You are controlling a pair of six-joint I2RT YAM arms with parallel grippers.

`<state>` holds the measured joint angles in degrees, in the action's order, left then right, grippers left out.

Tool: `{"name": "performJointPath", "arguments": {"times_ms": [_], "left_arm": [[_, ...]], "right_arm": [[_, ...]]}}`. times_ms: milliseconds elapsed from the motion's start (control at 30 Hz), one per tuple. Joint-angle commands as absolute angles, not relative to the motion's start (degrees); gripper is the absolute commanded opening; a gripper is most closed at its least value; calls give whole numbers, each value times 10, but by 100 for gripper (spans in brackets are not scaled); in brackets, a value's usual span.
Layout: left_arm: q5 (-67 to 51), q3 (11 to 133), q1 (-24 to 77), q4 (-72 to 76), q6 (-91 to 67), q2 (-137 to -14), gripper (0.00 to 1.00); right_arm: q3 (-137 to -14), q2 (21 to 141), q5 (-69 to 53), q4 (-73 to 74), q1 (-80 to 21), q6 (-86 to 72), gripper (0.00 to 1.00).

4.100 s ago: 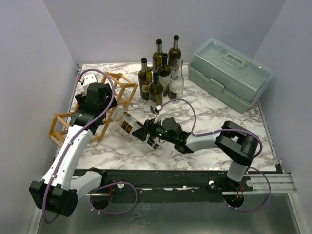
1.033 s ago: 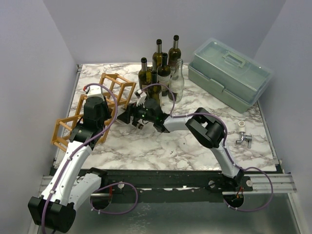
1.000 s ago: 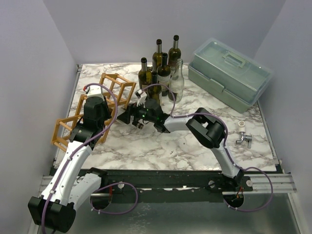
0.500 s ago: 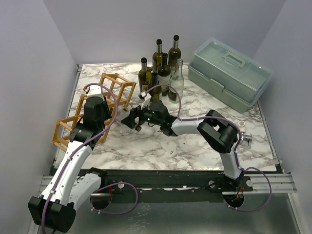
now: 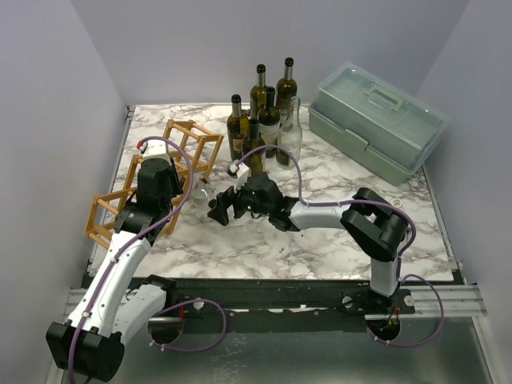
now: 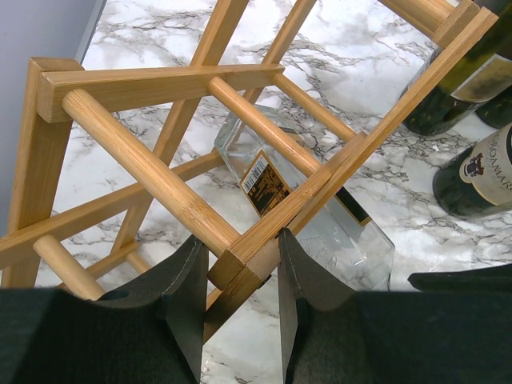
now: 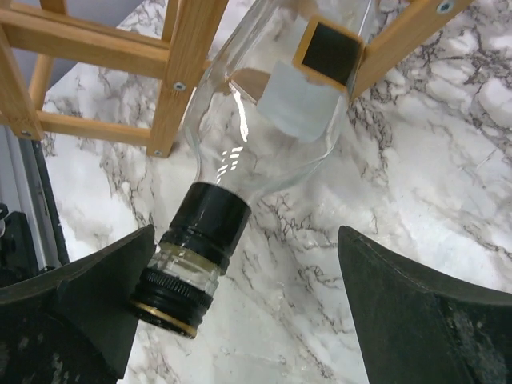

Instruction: Put the wine bottle on the wine rack

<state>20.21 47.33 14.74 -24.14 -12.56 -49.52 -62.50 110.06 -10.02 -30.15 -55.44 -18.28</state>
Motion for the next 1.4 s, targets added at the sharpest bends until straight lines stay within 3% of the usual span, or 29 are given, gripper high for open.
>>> {"name": "performJointPath", "arguments": {"times_ms": [0,400,500,600,633,1233,1367], "left_arm": [[175,469,151,-231,-127,-498,0],[175,468,151,-232,-127,-499,0],[176,468,151,-232,-126,-499,0],[175,469,151,-232,-127,-497,0],[176,468,151,-232,-126,-497,0],[177,468,151,-232,-125,-497,0],[171,468,151,-232,-126,-497,0]], "right_arm": [[-612,1077,-82,-278,-564,-174,91],[-631,1087,-47,-270,-564,-193,51],[-606,1075,-37,-293,-564,-197,31],[-585,1073,-40,-304,-564,-199,5],[-575,1072,-38,-312,-563,-204,1],[-465,1124,-68,-481,-563,-222,0],[-490,1145,-55,-482,-562,-210,0]]}}
